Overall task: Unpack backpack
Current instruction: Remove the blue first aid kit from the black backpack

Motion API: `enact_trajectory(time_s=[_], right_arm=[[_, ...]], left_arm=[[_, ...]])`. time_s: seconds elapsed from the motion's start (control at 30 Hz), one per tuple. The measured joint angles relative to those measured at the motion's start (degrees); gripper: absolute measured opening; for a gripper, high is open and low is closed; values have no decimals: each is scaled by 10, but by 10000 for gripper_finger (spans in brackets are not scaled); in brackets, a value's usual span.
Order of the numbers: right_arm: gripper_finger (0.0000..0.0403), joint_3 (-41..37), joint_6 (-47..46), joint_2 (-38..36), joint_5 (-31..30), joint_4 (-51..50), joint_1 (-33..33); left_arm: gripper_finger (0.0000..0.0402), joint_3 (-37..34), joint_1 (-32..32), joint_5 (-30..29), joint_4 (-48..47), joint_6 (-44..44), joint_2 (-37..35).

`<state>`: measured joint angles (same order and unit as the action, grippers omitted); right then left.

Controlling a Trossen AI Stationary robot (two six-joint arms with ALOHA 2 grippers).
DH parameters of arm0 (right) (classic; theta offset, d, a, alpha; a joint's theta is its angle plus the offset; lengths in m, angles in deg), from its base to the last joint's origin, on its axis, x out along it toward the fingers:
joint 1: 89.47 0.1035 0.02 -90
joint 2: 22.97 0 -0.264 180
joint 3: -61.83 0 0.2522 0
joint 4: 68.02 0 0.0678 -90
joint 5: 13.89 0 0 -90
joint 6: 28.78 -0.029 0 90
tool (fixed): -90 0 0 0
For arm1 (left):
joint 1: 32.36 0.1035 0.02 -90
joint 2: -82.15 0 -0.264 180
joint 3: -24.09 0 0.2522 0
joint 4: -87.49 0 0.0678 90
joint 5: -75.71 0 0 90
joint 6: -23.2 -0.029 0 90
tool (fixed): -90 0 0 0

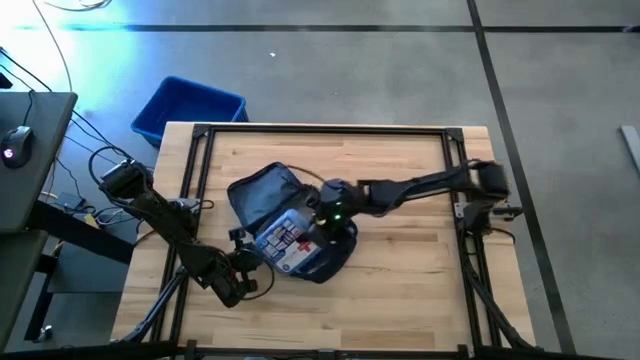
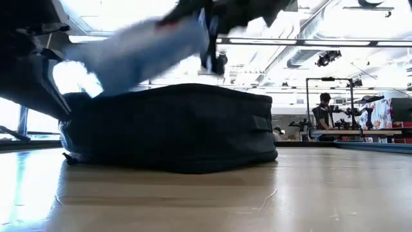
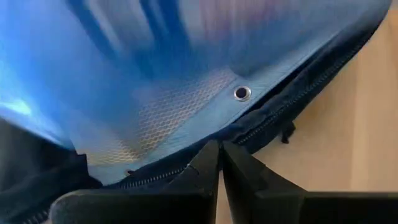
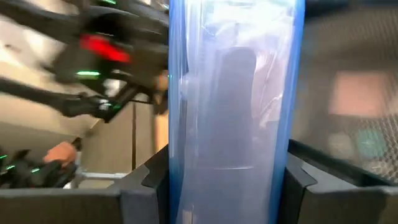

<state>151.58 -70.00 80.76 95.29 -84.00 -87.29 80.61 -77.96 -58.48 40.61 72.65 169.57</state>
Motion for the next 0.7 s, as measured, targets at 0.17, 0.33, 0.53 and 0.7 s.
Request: enact_trajectory(time_s=[0.17,0.33,0.53,0.7], right_arm=[[151,1,41,-88,-118,-94,-4],[150,1,74,-169,-263,-287,-40],[150,0,16,-191,-382,-537,-133],[150,-32,18,-200,-343,-511,-229]], left_arm=[[0,0,-1,10,1,0,0],[0,0,-1,24,2,0,0],[0,0,-2,28,4,0,0],[0,0,-2,31,5,0,0]])
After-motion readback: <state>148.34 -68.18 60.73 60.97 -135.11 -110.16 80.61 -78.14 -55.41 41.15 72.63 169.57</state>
